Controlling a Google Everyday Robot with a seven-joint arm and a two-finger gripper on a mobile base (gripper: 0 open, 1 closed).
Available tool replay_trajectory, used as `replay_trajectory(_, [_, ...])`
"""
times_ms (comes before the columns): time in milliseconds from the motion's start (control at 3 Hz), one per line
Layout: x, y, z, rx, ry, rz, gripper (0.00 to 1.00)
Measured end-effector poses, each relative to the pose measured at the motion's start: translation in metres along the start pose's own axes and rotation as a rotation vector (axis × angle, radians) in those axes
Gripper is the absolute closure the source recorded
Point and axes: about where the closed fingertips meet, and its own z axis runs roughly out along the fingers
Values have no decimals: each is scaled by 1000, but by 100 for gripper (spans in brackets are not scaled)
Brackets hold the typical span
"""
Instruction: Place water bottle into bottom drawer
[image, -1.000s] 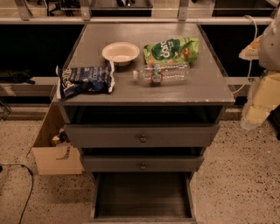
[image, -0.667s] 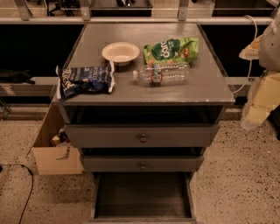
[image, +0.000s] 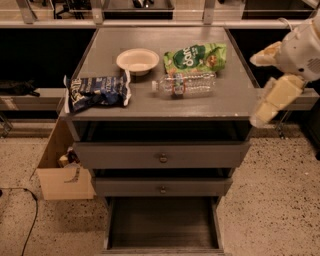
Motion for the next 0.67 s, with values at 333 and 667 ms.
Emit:
replay_trajectory(333, [-23, -36, 27, -46, -144, -44, 0])
replay_trajectory(667, [-56, -59, 57, -92, -188, -104, 0])
